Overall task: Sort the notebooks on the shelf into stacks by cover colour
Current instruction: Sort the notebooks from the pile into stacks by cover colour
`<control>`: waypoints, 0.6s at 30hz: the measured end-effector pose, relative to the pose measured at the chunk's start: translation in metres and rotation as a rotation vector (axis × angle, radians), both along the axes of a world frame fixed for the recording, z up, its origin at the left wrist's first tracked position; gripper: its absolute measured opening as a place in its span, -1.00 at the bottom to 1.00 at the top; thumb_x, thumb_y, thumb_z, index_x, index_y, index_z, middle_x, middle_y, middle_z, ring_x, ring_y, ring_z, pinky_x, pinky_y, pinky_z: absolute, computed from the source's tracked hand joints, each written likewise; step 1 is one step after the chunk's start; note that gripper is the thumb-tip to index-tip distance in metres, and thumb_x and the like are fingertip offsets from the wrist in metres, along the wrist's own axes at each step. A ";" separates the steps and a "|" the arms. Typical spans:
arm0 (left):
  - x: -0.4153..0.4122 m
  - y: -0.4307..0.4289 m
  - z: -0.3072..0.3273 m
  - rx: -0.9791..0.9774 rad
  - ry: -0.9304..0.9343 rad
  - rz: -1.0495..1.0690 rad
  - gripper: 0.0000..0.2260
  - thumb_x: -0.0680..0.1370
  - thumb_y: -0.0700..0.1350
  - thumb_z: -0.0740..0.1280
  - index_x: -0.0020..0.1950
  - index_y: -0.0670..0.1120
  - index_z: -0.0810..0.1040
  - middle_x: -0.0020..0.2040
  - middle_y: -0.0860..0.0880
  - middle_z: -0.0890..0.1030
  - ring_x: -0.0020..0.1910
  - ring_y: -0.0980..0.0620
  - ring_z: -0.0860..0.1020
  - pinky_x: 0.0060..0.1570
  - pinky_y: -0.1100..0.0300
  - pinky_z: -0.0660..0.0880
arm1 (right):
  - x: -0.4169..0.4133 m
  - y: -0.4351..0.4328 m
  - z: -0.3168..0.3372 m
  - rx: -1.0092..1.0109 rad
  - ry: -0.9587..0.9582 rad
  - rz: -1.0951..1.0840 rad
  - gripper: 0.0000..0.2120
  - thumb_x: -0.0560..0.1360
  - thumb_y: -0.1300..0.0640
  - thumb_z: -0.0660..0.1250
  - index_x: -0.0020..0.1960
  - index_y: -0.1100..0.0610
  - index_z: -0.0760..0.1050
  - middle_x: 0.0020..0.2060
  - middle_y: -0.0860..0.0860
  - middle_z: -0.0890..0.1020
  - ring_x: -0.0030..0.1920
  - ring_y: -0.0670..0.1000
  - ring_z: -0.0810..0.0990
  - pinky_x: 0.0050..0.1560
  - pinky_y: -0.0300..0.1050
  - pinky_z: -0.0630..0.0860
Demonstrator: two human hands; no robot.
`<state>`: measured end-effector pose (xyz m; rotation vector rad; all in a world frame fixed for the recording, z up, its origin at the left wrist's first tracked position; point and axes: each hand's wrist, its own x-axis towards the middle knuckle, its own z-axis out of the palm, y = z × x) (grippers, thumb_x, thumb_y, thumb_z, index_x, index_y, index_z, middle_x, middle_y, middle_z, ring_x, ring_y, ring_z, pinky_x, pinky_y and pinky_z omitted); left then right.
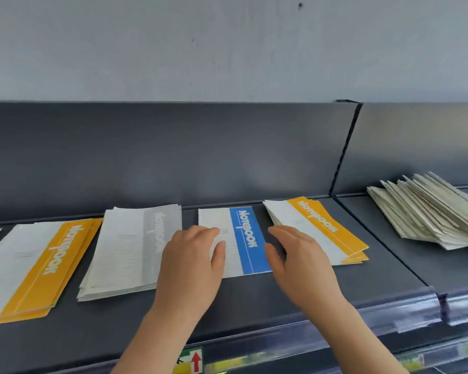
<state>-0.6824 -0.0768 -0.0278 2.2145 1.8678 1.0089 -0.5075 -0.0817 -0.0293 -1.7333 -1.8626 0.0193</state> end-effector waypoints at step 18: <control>0.308 0.000 -0.008 0.041 -0.088 -0.239 -0.74 0.57 0.00 0.25 0.20 -0.02 0.58 0.09 0.08 0.60 0.08 0.05 0.50 0.01 0.22 0.41 | 0.316 -0.047 -0.008 -0.005 0.023 -0.252 -0.68 0.55 0.00 0.22 0.27 0.03 0.50 0.20 -0.10 0.57 0.21 -0.02 0.50 0.19 -0.19 0.38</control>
